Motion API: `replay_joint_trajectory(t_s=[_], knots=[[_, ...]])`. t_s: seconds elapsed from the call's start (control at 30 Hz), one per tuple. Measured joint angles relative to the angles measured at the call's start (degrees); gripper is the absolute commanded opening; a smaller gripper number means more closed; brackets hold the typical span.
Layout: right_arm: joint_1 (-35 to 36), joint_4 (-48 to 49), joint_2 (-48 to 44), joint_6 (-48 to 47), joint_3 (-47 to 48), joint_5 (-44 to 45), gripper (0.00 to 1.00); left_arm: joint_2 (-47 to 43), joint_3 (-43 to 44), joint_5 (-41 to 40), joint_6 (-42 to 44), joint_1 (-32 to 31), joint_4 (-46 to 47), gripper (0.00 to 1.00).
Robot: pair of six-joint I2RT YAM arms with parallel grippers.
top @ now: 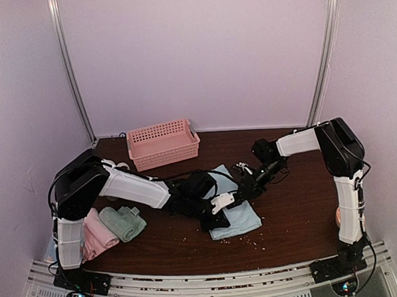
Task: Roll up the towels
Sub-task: Rotate the towel at the center of the board.
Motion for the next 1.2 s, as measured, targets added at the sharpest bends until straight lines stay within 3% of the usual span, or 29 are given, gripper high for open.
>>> replay_joint_trajectory(t_s=[0.6, 0.97, 1.2], knots=[[0.83, -1.33, -0.37, -2.03, 1.27, 2.54, 0.23, -5.07, -4.59, -4.74, 3.34, 1.16, -2.95, 0.01], [0.7, -7.34, -2.51, -12.5, 4.94, 2.54, 0.28, -10.97, -4.26, -5.9, 2.93, 1.27, -5.16, 0.23], [-1.05, -10.27, -17.2, -18.56, 5.22, 7.78, 0.28, -22.56, -3.69, -10.01, 6.14, 1.25, -6.05, 0.41]])
